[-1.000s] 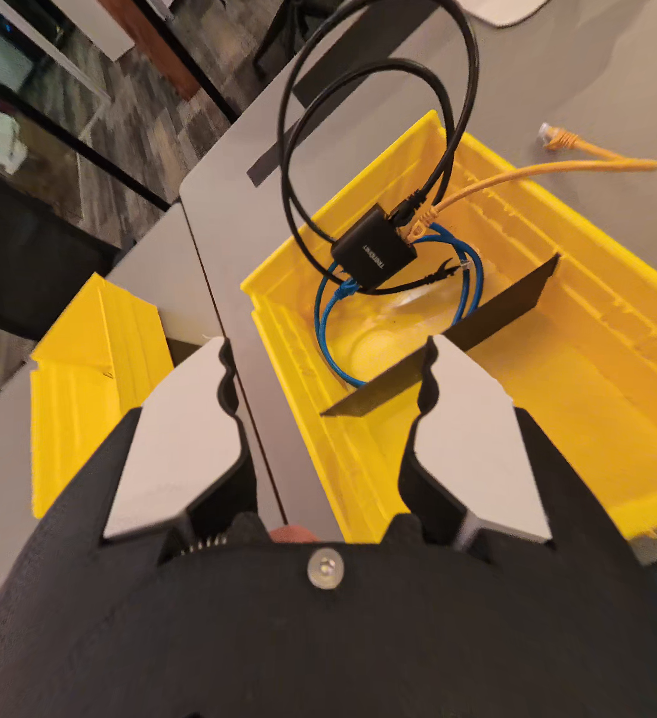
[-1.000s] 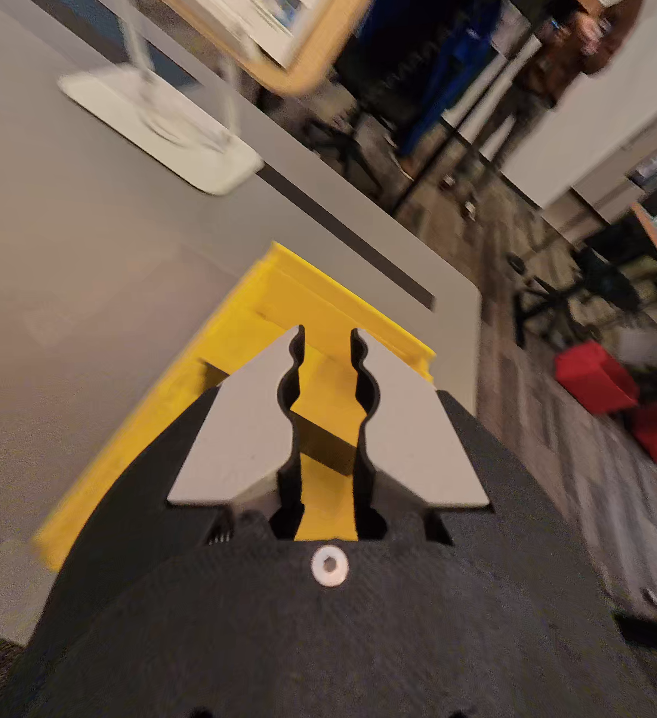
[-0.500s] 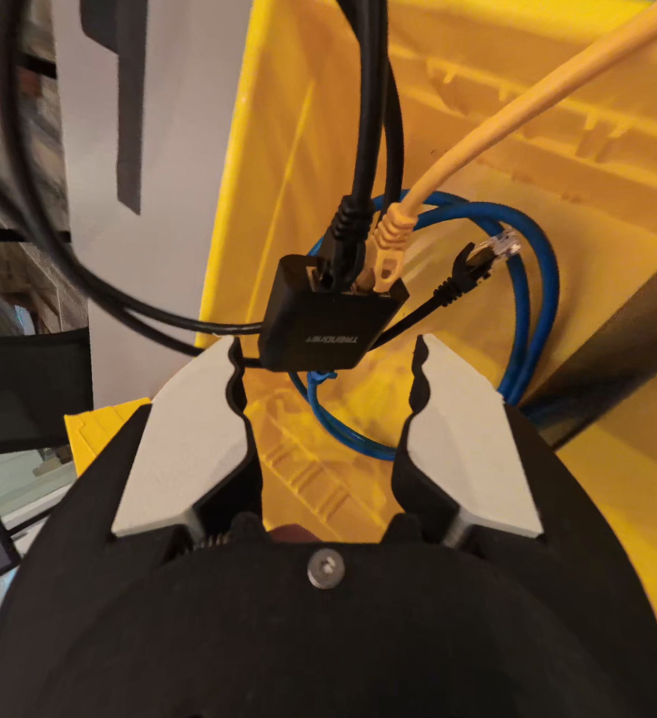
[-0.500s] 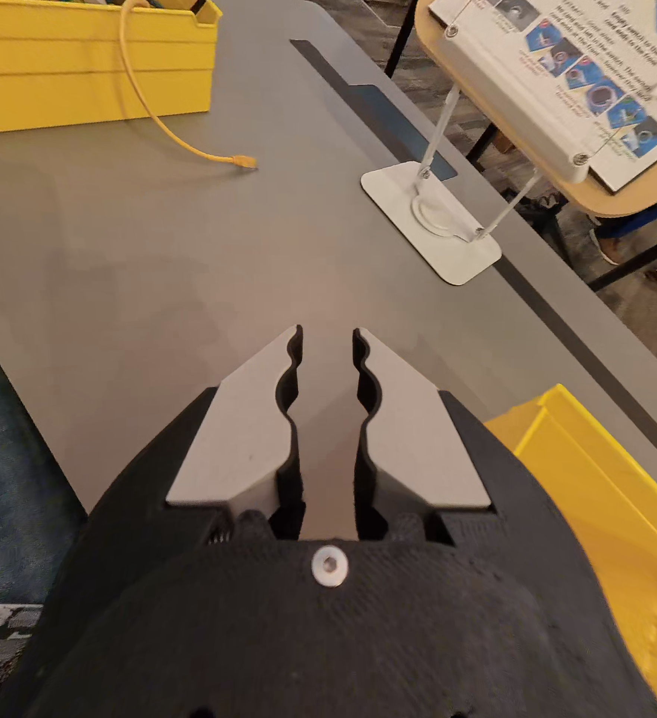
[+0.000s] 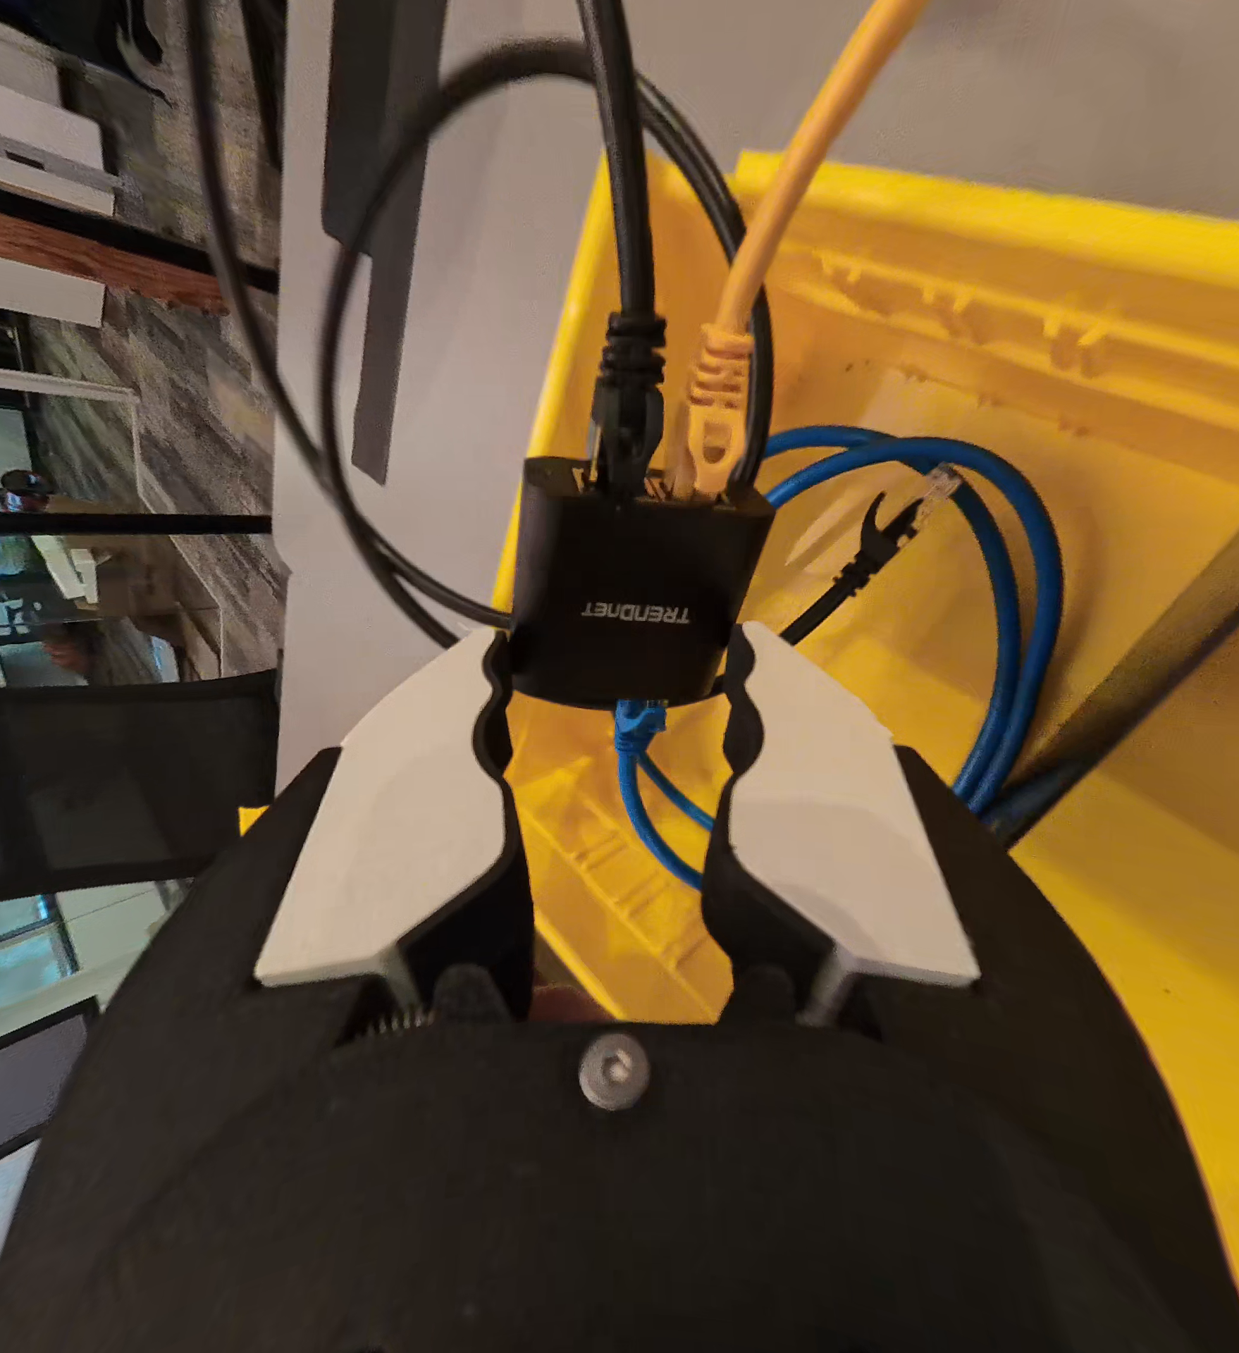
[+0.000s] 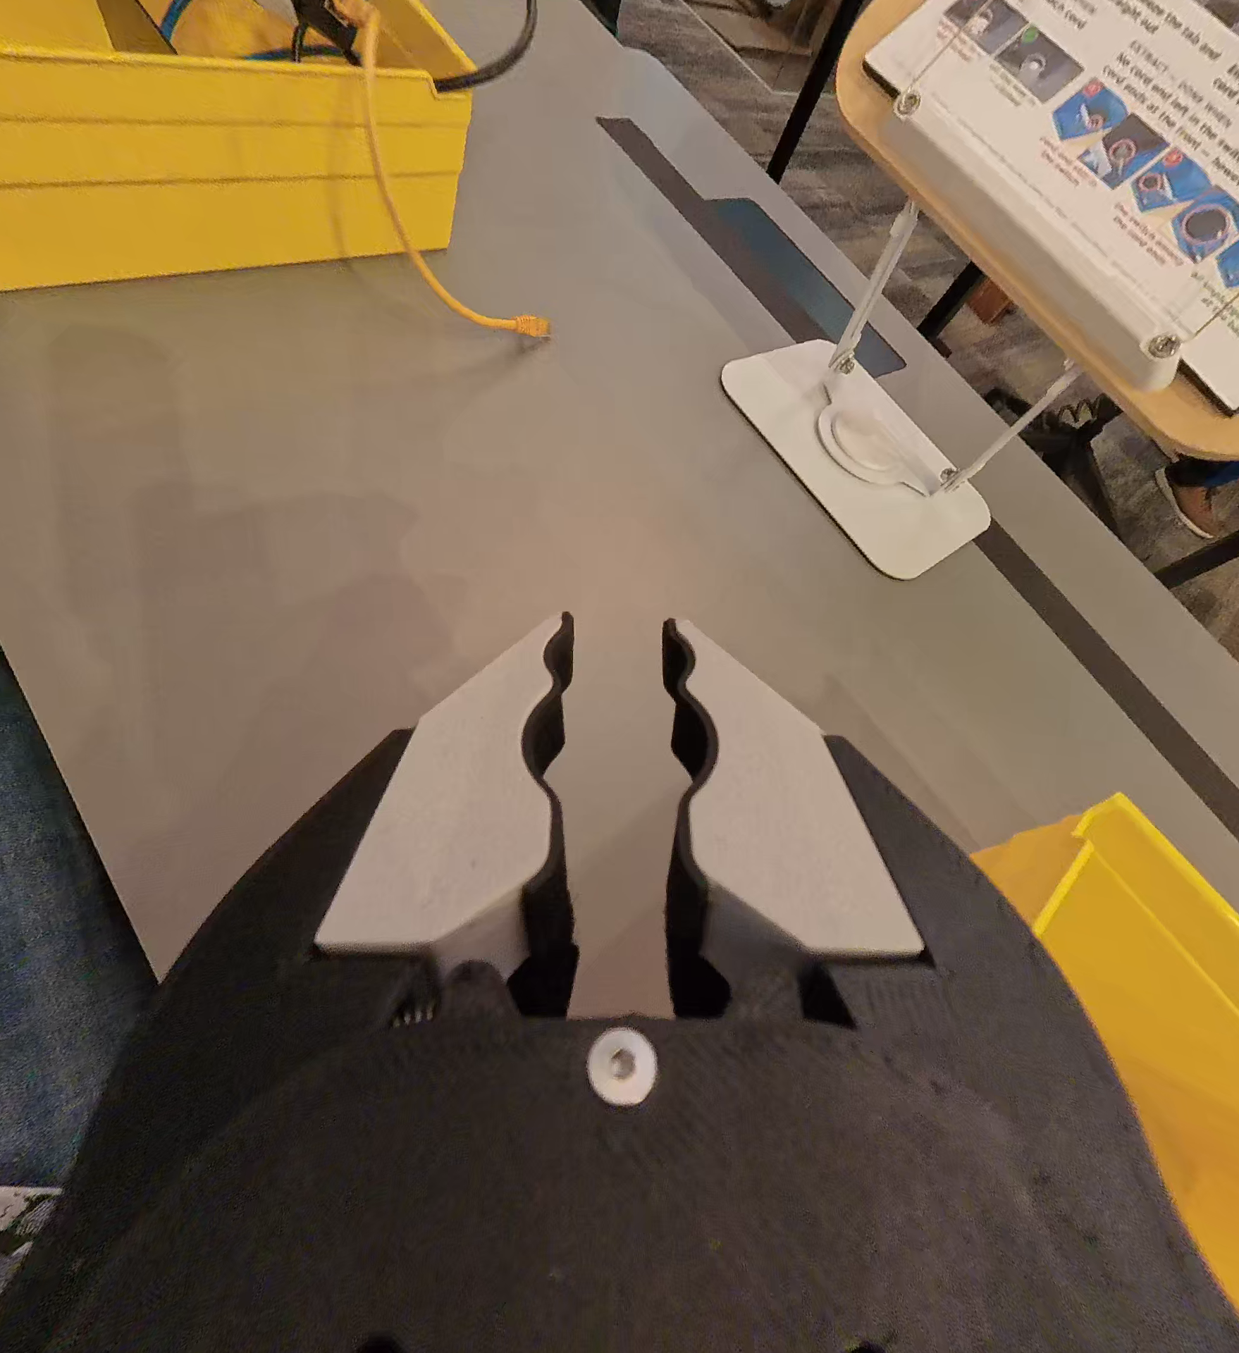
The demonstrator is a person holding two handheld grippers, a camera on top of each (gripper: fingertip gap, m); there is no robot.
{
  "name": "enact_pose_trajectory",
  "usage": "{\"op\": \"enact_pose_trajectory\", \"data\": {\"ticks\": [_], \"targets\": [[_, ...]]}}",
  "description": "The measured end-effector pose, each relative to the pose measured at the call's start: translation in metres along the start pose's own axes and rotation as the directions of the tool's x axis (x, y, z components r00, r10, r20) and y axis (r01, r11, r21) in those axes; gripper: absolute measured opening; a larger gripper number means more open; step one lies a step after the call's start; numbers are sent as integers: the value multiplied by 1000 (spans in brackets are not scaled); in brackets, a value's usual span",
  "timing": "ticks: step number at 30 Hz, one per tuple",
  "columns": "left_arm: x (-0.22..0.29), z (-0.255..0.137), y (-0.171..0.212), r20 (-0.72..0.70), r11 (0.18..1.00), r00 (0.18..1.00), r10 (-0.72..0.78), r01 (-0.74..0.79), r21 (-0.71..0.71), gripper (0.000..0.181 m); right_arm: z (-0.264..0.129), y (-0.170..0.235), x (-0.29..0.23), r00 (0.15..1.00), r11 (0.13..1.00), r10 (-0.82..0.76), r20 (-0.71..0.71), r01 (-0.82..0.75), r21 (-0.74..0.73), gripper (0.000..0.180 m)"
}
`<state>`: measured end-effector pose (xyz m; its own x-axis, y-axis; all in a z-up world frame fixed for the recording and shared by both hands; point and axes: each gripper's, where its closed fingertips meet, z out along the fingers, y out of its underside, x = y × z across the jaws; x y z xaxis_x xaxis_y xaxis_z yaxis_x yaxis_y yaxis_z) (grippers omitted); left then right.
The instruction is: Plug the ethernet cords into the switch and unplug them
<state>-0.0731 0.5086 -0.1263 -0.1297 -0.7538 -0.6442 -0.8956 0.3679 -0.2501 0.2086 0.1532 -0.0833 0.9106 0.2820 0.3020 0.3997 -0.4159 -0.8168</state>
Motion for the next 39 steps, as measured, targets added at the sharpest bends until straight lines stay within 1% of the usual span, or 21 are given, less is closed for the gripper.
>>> {"op": "enact_pose_trajectory", "data": {"ticks": [6, 15, 19, 23, 27, 29, 32, 33, 34, 35, 36, 37, 38, 39], "targets": [[-26, -39, -16, 23, 999, 1000, 2, -3, 34, 56, 3, -14, -4, 999, 999, -38, 2, 38, 30, 23], [-71, -91, -54, 69, 995, 997, -17, 10, 100, 55, 1, -34, -3, 993, 991, -112, -36, 114, 69, 24], [-99, -122, -85, 117, 990, 993, -23, 6, 144, 55, -3, -44, 2, 987, 985, -140, -77, 147, 95, 26], [-138, -164, -122, 195, 984, 980, -26, -9, 179, 54, -9, -52, 5, 985, 981, -145, -94, 156, 119, 26], [-158, -205, -169, 205, 974, 978, -39, -9, 228, 54, -21, -60, 9, 980, 972, -145, -136, 167, 163, 28], [-151, -215, -196, 165, 967, 986, -36, -7, 255, 54, -30, -68, 14, 970, 963, -155, -188, 191, 192, 32], [-119, -217, -240, 76, 952, 997, 2, -26, 304, 51, -46, -87, 21, 939, 935, -199, -282, 267, 231, 36], [-110, -223, -259, 64, 930, 998, 12, -35, 367, 0, -50, -95, 22, 926, 924, -215, -311, 296, 243, 36], [-95, -227, -279, -7, 900, 1000, 13, -9, 437, 0, -54, -103, 23, 911, 912, -235, -339, 327, 248, 37], [-83, -224, -292, -75, 897, 997, 13, 21, 441, 0, -55, -109, 23, 895, 901, -258, -363, 358, 243, 38], [-76, -214, -301, -66, 903, 998, 24, 7, 430, 0, -54, -112, 24, 882, 896, -276, -381, 380, 231, 37], [-59, -197, -309, -98, 913, 994, 45, -1, 409, 0, -48, -111, 26, 879, 901, -283, -385, 381, 208, 37], [-33, -173, -311, -194, 932, 979, 66, 9, 362, 0, -39, -104, 27, 886, 916, -284, -366, 364, 172, 38], [-11, -147, -310, -250, 948, 966, 72, 11, 319, 0, -30, -96, 25, 897, 926, -284, -339, 349, 147, 35]]}}
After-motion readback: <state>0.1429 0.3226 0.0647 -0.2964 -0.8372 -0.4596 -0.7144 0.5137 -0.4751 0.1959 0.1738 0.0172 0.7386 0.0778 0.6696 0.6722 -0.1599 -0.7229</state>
